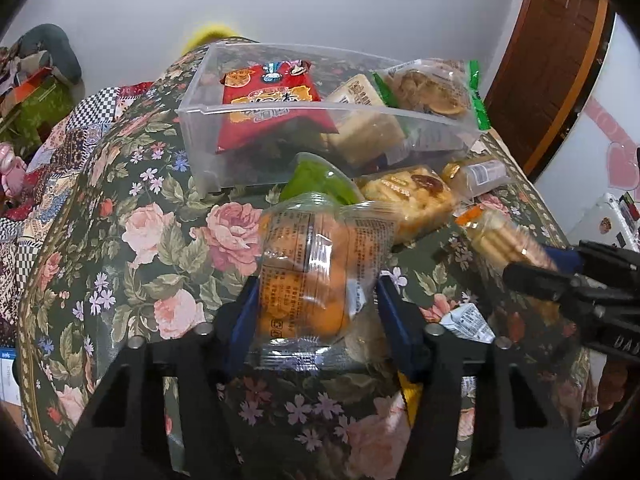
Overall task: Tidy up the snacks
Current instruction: 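Grasp the orange cake pack with the left tool while the right tool grasps a wrapped cake, then drop the orange cake pack and wrapped cake into the clear box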
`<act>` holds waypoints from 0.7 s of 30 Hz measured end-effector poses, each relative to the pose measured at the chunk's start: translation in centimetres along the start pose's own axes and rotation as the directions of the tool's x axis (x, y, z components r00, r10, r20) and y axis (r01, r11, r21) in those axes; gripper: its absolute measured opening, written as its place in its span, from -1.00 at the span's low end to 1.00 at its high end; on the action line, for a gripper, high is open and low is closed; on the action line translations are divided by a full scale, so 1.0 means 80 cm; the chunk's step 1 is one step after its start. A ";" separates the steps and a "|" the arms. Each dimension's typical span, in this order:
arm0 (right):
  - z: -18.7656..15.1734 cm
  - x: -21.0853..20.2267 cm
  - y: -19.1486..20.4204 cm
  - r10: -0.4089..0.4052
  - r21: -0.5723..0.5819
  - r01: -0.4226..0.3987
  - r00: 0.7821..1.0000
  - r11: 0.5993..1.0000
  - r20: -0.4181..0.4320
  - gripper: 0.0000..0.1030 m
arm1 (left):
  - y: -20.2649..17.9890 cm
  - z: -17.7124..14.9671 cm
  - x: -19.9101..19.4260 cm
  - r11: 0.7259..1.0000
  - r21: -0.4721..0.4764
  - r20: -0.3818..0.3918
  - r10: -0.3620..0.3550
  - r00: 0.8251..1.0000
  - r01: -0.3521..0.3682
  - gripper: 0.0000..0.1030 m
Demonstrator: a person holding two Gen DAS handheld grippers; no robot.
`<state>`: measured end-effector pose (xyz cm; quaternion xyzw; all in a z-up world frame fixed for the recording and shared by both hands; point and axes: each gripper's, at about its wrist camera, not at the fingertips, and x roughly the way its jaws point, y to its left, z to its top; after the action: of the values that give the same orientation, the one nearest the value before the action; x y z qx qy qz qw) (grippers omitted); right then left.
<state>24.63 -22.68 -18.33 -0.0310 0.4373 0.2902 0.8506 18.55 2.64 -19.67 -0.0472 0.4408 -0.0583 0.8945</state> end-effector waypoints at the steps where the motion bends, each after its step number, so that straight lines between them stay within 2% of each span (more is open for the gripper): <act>1: 0.000 -0.002 -0.001 -0.001 0.001 0.001 1.000 1.000 0.007 -0.36 | 0.000 0.000 -0.002 1.000 -0.002 0.002 -0.003 1.000 0.003 0.02; 11: 0.036 -0.016 0.004 -0.017 0.002 0.017 0.996 1.000 0.089 -0.36 | 0.010 0.015 -0.057 1.000 0.001 0.084 -0.018 0.996 0.018 0.02; 21: 0.089 -0.007 0.019 -0.026 -0.015 0.029 0.988 0.999 0.150 -0.36 | 0.028 0.076 -0.077 0.999 -0.034 0.162 -0.030 0.986 0.036 0.02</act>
<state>28.77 -19.51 -13.25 -0.0222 0.3692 0.2836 0.8848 19.80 5.96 -11.45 -0.0754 0.3668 -0.0610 0.9252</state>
